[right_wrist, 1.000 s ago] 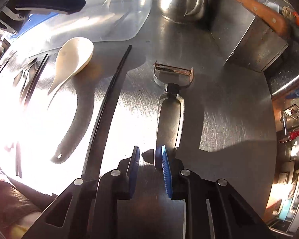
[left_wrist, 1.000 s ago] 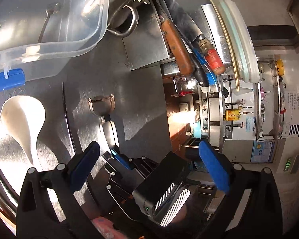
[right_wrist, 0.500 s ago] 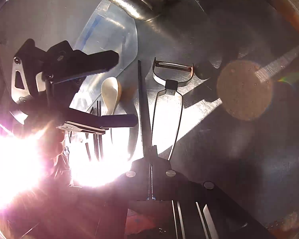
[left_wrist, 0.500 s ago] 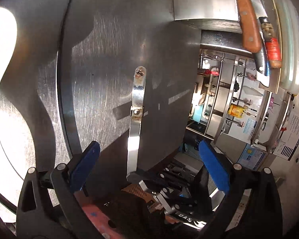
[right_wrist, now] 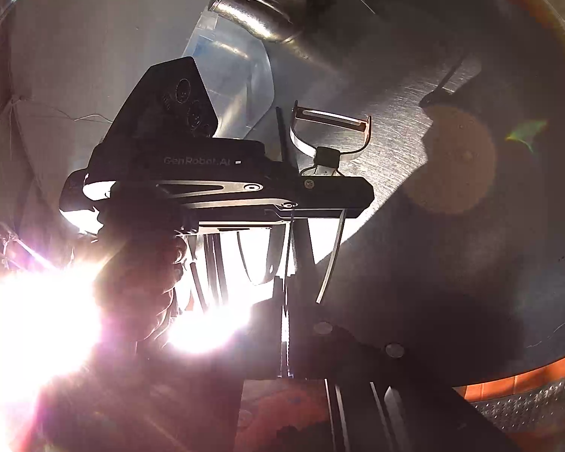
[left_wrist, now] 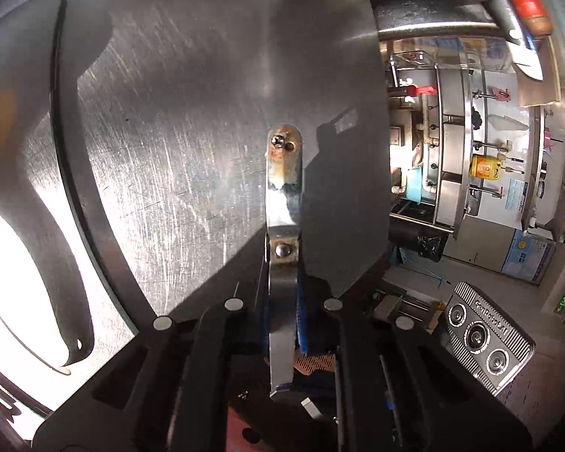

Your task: Organize utensils

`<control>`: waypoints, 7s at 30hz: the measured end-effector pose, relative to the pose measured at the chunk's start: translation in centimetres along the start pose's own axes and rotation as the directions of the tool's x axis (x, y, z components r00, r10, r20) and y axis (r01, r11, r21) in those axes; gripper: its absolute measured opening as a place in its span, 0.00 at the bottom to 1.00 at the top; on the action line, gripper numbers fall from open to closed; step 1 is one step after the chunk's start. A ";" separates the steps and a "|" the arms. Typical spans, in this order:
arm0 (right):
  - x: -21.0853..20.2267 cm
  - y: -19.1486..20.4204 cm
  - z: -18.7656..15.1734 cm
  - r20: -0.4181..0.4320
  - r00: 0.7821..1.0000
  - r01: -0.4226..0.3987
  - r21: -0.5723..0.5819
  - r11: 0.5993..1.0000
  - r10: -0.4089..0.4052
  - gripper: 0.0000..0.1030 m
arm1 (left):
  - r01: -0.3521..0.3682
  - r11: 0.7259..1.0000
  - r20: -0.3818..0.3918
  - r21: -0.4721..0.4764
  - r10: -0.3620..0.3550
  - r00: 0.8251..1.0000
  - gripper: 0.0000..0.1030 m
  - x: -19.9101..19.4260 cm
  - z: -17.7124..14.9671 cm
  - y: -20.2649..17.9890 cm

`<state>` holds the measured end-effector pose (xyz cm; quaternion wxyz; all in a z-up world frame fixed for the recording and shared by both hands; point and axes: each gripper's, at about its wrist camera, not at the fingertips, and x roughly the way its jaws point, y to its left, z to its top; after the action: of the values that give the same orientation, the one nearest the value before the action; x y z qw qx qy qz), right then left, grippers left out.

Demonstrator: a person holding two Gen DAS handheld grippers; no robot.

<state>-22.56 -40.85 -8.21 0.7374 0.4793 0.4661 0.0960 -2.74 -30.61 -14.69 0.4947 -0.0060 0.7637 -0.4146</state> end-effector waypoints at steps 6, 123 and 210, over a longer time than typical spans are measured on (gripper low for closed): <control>-3.8 10.0 4.2 0.094 0.996 0.022 -0.280 0.960 0.005 0.03 | 0.054 0.973 0.251 0.223 -0.111 0.962 0.09 -11.7 -1.5 -5.7; 23.0 18.2 23.2 -0.330 0.916 0.098 -0.368 0.925 -0.229 0.01 | 0.049 0.971 0.306 -0.232 0.025 0.952 0.04 -24.8 13.0 21.2; 4.6 14.0 -1.2 -0.059 0.978 0.148 -0.480 0.865 -0.200 0.09 | 0.119 0.992 0.220 0.042 -0.125 0.967 0.12 -10.0 -4.8 6.5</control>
<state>-16.66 -30.07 0.09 0.8116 0.2350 0.5087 0.1654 1.36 -19.16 -10.53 0.5507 -0.0924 0.6958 -0.4517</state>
